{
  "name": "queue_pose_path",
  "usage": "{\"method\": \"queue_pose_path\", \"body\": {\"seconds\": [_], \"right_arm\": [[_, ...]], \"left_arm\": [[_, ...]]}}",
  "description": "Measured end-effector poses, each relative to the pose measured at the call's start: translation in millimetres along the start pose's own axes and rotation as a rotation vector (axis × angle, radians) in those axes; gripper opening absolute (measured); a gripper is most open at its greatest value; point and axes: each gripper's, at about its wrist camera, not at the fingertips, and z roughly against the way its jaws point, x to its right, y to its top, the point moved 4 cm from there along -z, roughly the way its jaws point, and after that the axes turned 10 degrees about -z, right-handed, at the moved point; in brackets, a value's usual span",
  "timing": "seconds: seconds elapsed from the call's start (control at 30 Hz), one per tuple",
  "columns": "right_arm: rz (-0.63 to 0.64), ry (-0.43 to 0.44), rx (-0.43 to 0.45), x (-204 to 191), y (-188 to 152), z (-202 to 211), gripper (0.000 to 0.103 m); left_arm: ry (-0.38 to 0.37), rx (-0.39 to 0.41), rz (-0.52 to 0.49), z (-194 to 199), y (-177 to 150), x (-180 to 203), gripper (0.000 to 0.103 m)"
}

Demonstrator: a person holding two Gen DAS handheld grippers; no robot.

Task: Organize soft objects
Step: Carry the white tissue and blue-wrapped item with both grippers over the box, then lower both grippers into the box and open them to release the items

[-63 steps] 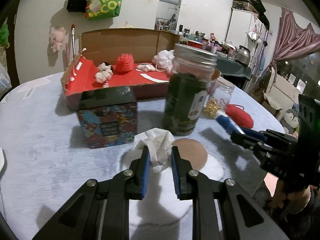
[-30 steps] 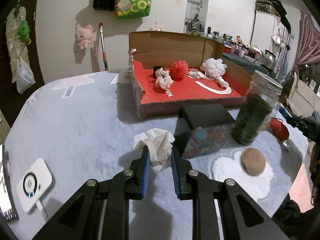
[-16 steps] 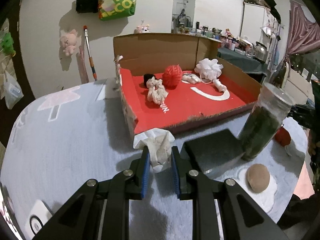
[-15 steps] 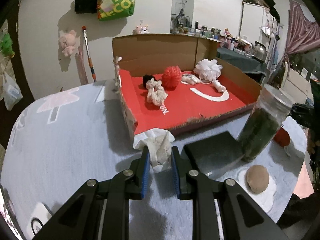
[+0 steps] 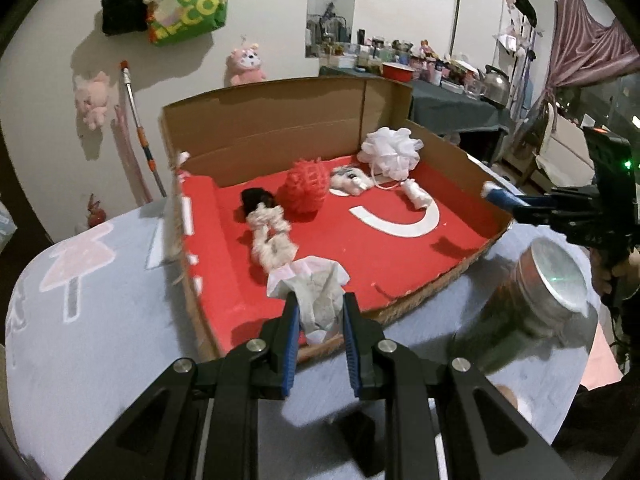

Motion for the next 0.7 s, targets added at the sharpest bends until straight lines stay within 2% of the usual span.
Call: {"method": "queue_pose_path", "body": {"seconds": [0.3,0.43,0.7], "right_arm": [[-0.003,0.031,-0.109,-9,35,-46,0.021],[-0.003,0.022,-0.175,-14,50,-74,0.021],[0.020,-0.002,-0.288,-22,67,-124,0.021]], "left_arm": [[-0.061,-0.097,-0.009,-44,36,10,0.021],[-0.069,-0.169,-0.011,-73,50,13,0.021],[-0.062,-0.245,-0.049,-113,70,15,0.021]]}}
